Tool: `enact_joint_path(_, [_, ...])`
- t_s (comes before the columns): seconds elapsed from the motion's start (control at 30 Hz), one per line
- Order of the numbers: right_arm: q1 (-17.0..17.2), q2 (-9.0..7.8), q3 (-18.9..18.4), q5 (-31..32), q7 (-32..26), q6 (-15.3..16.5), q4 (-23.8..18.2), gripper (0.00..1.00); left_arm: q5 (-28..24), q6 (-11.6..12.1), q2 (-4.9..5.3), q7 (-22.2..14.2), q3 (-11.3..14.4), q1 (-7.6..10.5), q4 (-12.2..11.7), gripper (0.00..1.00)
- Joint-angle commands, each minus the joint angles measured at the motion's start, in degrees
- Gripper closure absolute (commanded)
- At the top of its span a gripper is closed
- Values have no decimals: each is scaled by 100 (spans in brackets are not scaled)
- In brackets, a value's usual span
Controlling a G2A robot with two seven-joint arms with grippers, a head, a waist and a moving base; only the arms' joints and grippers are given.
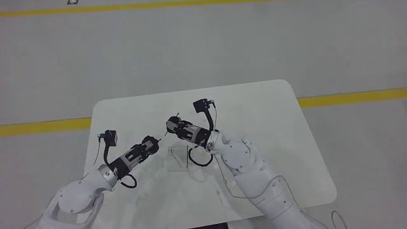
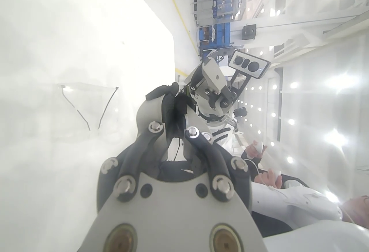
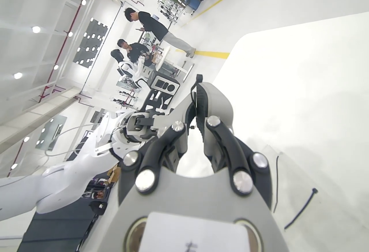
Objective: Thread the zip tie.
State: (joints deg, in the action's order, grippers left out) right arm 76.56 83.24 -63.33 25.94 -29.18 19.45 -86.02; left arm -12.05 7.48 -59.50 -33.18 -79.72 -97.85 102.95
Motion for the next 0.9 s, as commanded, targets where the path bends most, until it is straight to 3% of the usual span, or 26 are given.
enact_joint_path(0.0, [21, -3, 30, 13, 74, -4, -21, 100, 0, 0, 0, 0, 0, 0, 0, 100])
enact_joint_path(0.33, [-56, -48, 285, 596, 329, 2, -62, 100, 0, 0, 0, 0, 0, 0, 0, 100])
enact_joint_path(0.87, [-125, -127, 478, 567, 445, 3, -81, 100, 0, 0, 0, 0, 0, 0, 0, 100])
